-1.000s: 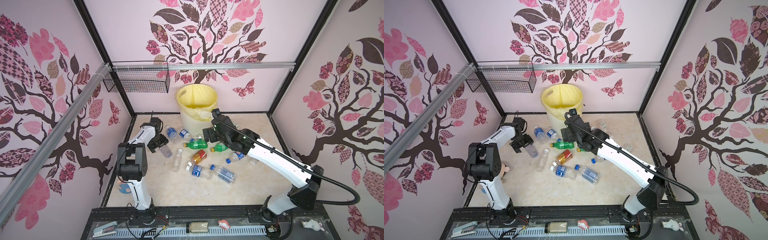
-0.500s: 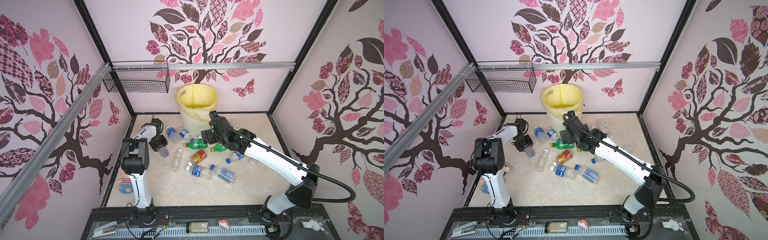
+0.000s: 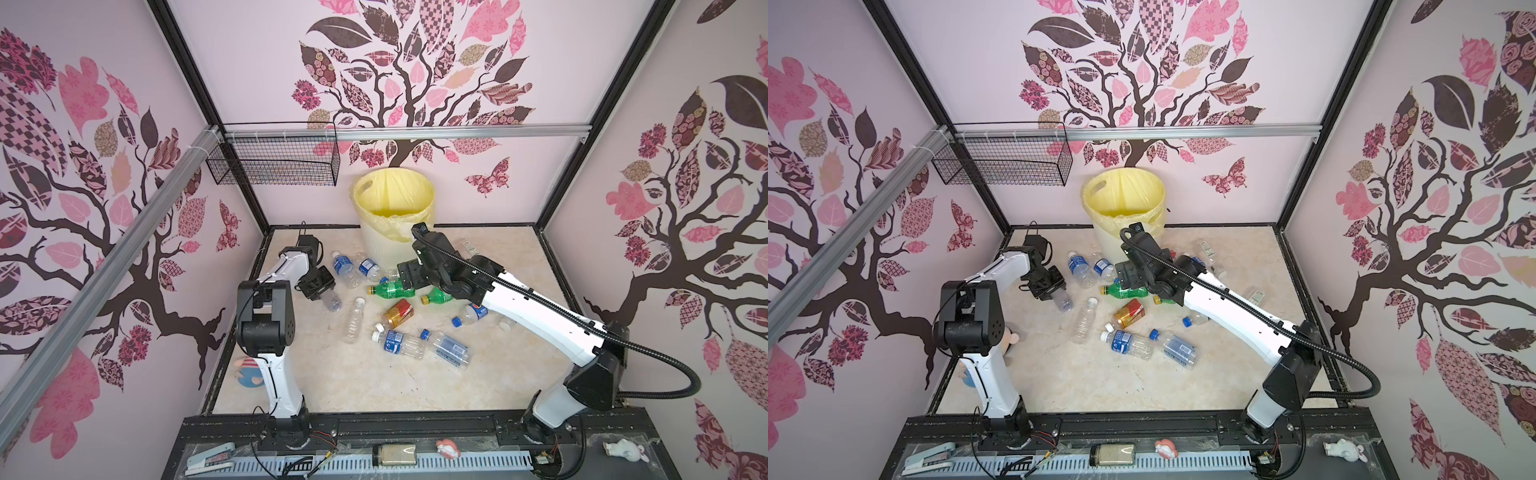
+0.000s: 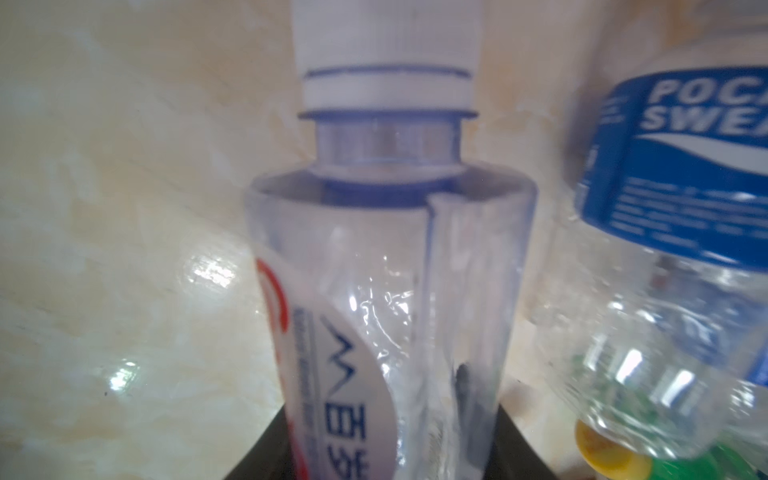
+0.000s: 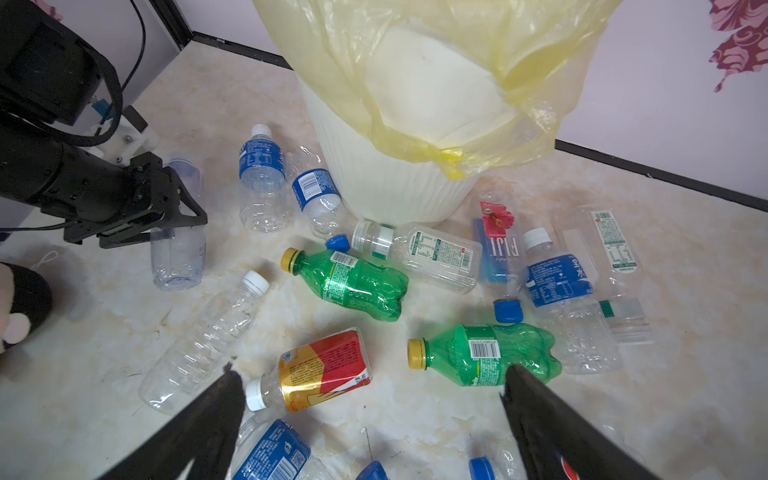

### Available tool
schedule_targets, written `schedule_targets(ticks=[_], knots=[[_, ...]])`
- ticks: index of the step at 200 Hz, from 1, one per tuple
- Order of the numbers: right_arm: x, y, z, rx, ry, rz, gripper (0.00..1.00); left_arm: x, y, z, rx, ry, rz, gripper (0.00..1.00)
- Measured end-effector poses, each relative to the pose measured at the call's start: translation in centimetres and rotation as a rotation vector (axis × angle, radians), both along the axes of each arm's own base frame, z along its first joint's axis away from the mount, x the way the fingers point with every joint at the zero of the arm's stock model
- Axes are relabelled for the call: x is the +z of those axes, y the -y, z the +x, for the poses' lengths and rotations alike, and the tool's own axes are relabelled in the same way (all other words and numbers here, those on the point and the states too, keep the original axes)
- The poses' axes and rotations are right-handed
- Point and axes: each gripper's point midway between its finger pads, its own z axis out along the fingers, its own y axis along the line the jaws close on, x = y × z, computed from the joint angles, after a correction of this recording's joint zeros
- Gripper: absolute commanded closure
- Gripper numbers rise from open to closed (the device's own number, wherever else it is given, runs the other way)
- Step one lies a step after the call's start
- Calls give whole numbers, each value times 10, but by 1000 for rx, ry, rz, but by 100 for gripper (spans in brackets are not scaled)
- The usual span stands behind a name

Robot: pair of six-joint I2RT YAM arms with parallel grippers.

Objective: Throw the plastic bottles in the bin
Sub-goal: 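Lift the purple-label bottle with left gripper toward the right gripper, then grasp the bottle with right gripper while left gripper opens and releases it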

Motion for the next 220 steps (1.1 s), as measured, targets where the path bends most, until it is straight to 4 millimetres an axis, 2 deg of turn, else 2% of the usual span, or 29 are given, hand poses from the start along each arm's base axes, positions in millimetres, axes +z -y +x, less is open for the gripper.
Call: schedule_targets(ticks=[18,38,67,88,125,156,220], knots=[[7,-8,-1,28,-5,27,0,25,14,2,-13,60,-39,51],[14,-16,-3,69,-23,67,1,60,40,1,-43,142,-98,51],[17,-31,-8,142,-83,142,0,114,75,-9,-78,252,-198,51],[17,-39,-6,171,-135,196,1,139,88,-18,-77,291,-267,50],[10,-49,-3,200,-209,256,0,156,115,-26,-69,292,-366,50],[-1,-64,-8,236,-286,304,1,169,140,-31,-79,291,-438,49],[-4,-84,-18,292,-371,410,5,205,148,-26,-44,349,-520,49]])
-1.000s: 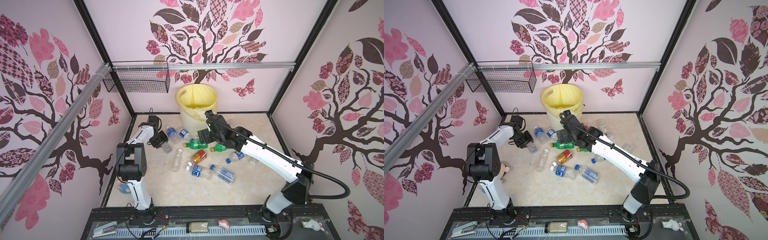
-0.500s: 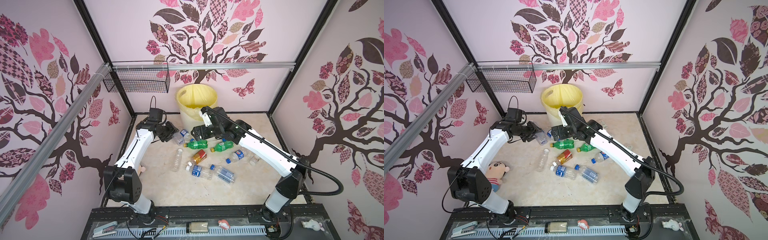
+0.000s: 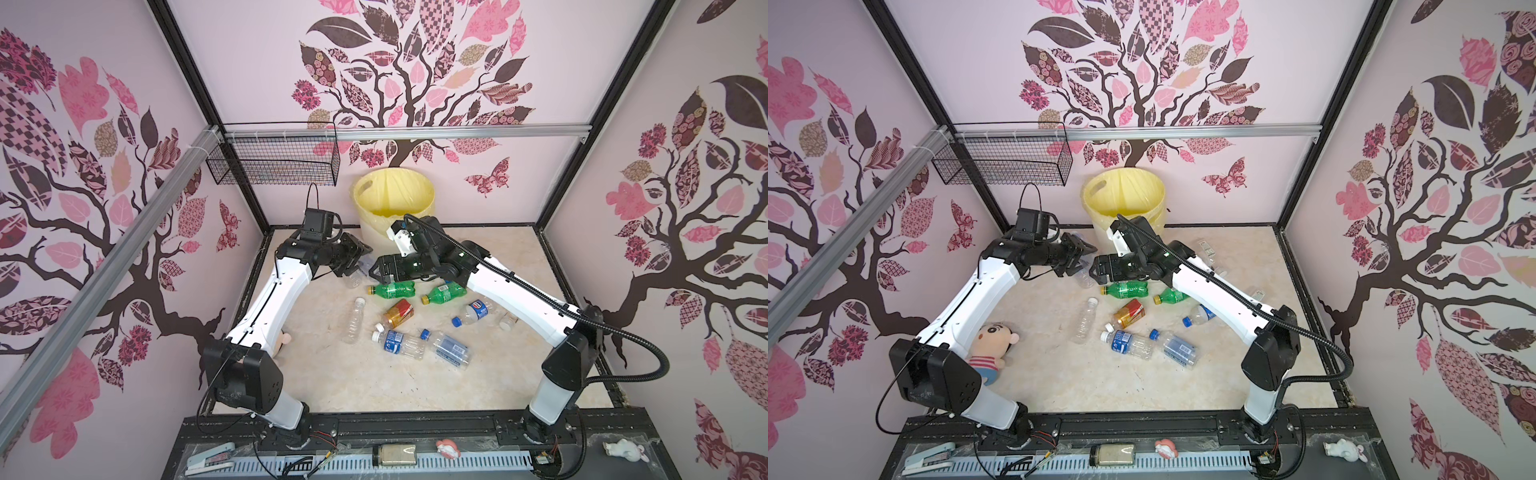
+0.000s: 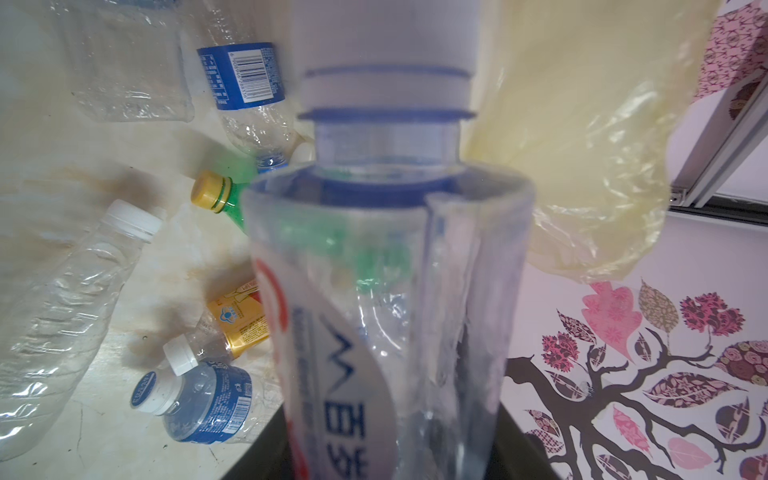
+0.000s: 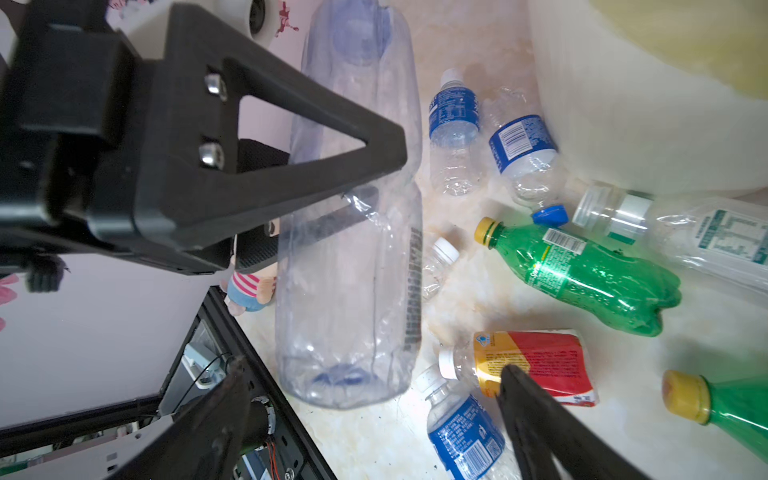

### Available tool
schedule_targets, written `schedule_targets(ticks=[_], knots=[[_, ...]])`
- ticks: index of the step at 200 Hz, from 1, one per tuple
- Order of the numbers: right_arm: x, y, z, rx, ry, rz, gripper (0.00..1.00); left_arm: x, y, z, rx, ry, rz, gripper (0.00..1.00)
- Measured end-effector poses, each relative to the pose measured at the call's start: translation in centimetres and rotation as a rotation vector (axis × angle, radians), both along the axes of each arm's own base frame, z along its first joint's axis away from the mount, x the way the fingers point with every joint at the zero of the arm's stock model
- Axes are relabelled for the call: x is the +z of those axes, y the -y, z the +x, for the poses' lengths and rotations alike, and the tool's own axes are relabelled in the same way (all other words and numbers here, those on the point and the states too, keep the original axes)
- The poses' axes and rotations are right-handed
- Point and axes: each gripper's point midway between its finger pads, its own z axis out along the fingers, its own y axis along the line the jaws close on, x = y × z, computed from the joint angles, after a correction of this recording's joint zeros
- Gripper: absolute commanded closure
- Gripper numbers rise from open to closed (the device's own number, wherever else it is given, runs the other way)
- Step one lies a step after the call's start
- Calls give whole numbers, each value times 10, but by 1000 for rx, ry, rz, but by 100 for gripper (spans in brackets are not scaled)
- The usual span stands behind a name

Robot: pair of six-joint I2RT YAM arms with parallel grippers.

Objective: Throw the plastic bottles in the bin
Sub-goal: 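Grasp the bottle with right gripper while left gripper opens and releases it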

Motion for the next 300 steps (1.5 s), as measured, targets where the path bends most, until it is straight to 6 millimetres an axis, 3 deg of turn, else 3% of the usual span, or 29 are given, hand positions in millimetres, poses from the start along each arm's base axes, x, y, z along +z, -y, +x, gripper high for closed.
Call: schedule_targets(ticks=[34,86,137,183,232,259,273,286,300], knots=[[-4,-6,0,14,-14,19,8,4,6,-4,-5,-8,-24,49],[-16,-15,4,23,-44,28,20,8,12,-8,-11,-16,-43,49],[-9,-21,5,27,-36,63,32,13,12,-9,-1,-2,-49,49],[-5,-23,7,24,-27,80,51,14,11,-7,9,3,-48,47],[-1,-21,9,18,-22,92,56,21,9,-6,33,16,-42,38],[3,-8,22,-27,16,73,56,45,6,-3,46,42,-35,24],[5,9,38,-84,37,44,57,70,2,1,56,84,-41,17],[10,23,49,-113,55,25,57,95,-5,6,68,140,-47,4],[25,34,58,-147,89,14,57,121,-15,9,94,189,-62,3]])
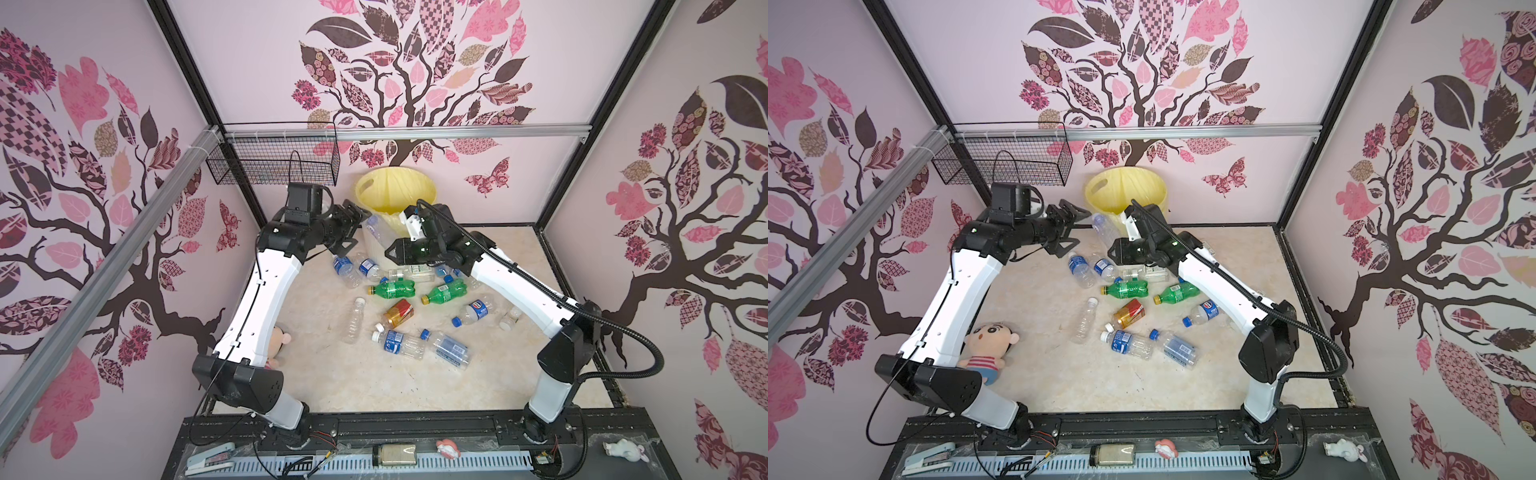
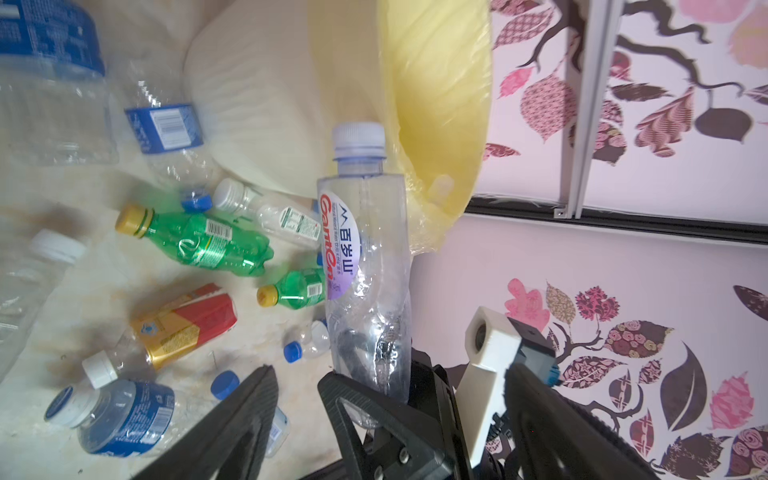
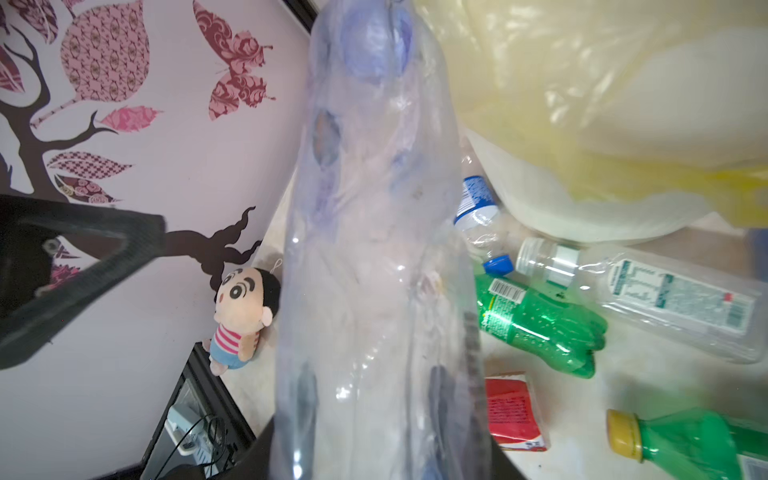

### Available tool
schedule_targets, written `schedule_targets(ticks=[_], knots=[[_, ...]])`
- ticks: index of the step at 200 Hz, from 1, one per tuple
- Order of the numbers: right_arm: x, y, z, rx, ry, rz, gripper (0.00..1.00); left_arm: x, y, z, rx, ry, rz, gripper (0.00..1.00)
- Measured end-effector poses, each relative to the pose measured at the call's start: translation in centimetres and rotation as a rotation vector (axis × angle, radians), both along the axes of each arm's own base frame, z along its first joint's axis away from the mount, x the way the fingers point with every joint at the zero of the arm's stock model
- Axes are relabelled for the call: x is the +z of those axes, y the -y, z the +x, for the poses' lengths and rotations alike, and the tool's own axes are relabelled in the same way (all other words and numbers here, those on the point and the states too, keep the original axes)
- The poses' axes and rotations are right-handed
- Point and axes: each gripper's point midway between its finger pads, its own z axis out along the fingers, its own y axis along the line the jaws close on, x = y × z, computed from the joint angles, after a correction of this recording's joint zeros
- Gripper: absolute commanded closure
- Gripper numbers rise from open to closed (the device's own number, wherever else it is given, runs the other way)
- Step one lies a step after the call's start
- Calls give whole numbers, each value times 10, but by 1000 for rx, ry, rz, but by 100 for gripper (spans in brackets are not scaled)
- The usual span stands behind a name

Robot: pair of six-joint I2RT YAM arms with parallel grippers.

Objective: Throw the plastic bottles in the bin
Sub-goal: 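Grasp the bottle with right gripper while left gripper opens and releases it, then move right gripper over the bin and open it to drop the bottle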

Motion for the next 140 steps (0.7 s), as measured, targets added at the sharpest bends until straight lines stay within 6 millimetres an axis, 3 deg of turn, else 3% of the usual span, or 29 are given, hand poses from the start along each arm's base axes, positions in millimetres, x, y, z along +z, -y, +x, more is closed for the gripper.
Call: schedule_targets(ticks=[26,46,65,102,140], knots=[[47,14,13,-47,115,0,57,36,-21,4,41,74,-19,3],[89,21,16,-66,213,20,57,50,-30,7,49,103,-8,3],[117,25,15,-72,278,42,57,51,-30,7,36,104,9,3],[144,32,18,-111,346,44,52,45,-31,-1,20,82,52,3],[205,52,28,-227,528,83,51,52,-33,-6,6,112,86,3]])
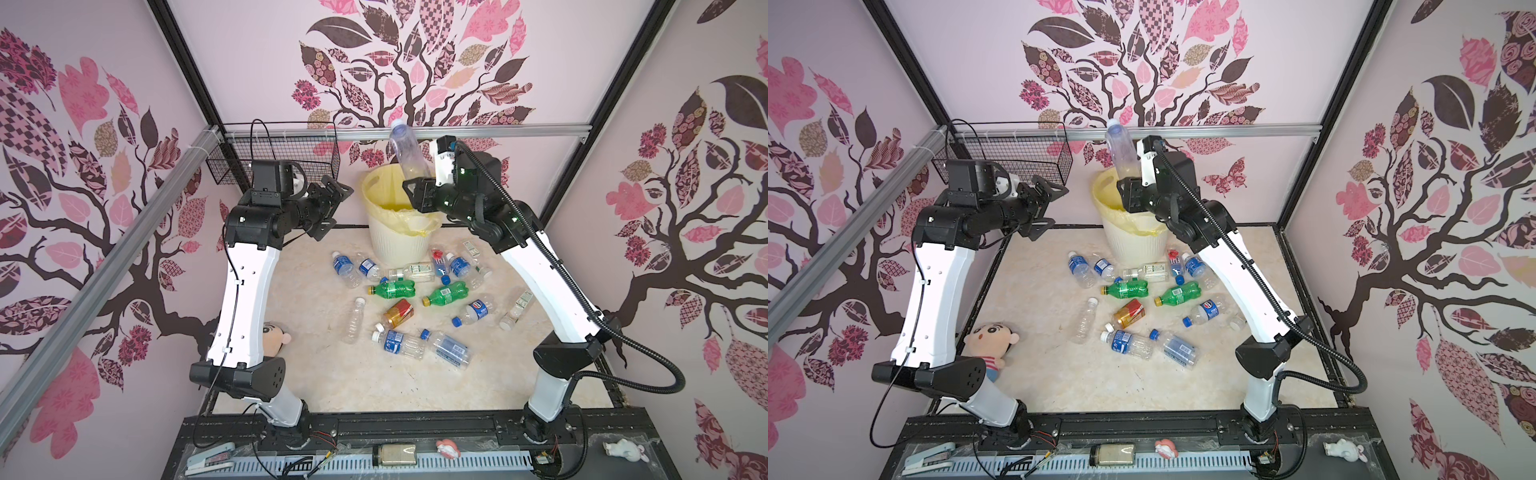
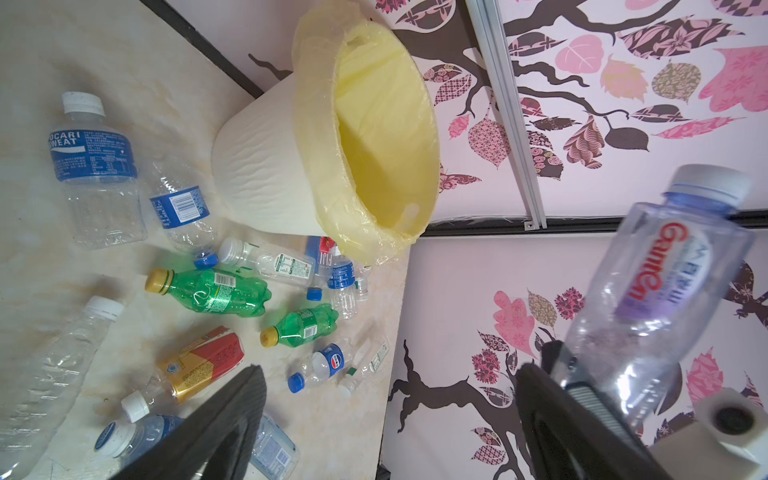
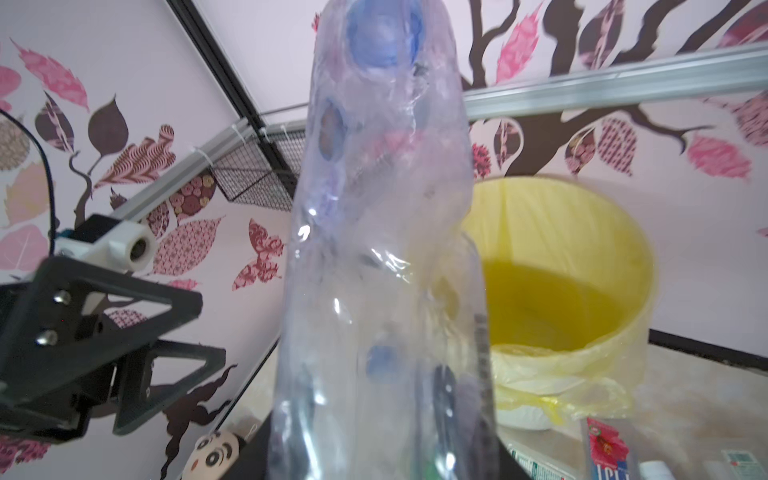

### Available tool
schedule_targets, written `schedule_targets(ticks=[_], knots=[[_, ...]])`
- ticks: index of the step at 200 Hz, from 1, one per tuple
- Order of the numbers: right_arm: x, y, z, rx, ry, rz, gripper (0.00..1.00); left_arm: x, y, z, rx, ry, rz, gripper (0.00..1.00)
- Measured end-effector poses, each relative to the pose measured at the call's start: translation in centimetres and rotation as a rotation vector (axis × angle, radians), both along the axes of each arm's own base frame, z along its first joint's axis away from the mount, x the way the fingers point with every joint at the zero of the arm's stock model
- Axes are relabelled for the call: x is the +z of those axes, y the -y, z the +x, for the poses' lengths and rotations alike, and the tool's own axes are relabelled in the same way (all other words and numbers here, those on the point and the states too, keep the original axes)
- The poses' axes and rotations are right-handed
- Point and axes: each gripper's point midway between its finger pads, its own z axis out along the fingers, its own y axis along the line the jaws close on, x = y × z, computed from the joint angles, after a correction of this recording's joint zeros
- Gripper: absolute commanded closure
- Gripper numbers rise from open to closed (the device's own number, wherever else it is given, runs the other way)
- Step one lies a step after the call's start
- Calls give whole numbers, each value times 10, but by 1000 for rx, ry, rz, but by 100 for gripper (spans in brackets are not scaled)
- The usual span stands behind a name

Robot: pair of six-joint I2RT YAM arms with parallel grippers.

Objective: Throw the plastic bottles in the bin
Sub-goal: 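Move right gripper over the bin and open it to drop the bottle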

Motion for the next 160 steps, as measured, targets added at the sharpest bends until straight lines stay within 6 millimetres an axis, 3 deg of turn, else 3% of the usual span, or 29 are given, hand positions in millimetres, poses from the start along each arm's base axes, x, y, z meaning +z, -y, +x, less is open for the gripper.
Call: schedule_targets(ticks=[16,30,37,65,82,97,116,160], knots=[[16,6,7,-46,63,16,49,-3,0,-2,-6,-8,14,3],[15,5,24,-80,84,20,46,-6,-1,-3,-10,-16,25,3],[7,1,36,-92,79,15,39,-7,-1,-4,-12,-20,30,3],[-65,-12,102,-164,-35,-45,17,-10,-2,-7,-17,-26,45,3],[-112,-11,126,-203,-118,-103,7,-11,-3,-11,-18,-28,50,3],[-141,-5,131,-225,-179,-150,1,-12,-4,-14,-16,-31,57,3],[-152,3,129,-242,-201,-166,1,-14,-6,-17,-11,-34,70,3],[-127,11,116,-253,-179,-154,0,-31,-4,-16,14,-55,154,3]])
